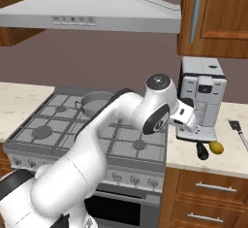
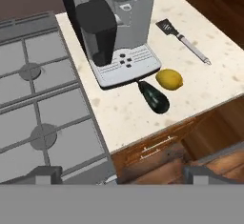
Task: Put the eggplant and lemon in the pot. Retrieve the spatula and lightly stir the vegetables in the pot.
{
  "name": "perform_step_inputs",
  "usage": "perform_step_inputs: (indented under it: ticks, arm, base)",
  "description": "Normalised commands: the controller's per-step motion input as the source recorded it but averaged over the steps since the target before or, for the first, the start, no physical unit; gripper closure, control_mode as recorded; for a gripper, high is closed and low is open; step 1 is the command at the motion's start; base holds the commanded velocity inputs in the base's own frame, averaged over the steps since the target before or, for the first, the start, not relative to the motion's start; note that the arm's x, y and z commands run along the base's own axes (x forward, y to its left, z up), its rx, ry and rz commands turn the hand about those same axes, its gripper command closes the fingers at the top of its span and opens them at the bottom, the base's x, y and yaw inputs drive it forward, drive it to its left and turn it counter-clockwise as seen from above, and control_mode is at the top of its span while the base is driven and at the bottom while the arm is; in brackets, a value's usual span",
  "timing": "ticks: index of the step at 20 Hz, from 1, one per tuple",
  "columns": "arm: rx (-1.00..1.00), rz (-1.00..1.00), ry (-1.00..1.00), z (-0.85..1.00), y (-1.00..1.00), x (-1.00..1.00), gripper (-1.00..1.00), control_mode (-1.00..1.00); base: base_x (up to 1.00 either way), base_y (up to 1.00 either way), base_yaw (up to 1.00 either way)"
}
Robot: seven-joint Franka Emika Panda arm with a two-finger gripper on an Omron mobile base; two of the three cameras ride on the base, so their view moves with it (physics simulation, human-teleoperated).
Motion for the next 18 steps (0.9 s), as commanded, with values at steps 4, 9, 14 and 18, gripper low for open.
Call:
perform_step_inputs:
  ticks: [4, 9, 14, 18]
  arm:
    - [0.02, 0.0, 0.22, -0.55, -0.66, 0.53, -1.0, -1.0]
    - [0.0, 0.0, 0.0, -0.78, -0.46, 0.06, -1.0, -1.0]
    - [0.0, 0.01, 0.02, -0.7, -0.35, 0.08, -1.0, -1.0]
    - [0.0, 0.12, 0.02, -0.33, -0.17, 0.42, -1.0, -1.0]
  base:
    - [0.0, 0.0, 0.0]
    - [0.0, 0.0, 0.0]
    - [0.0, 0.0, 0.0]
    - [0.0, 0.0, 0.0]
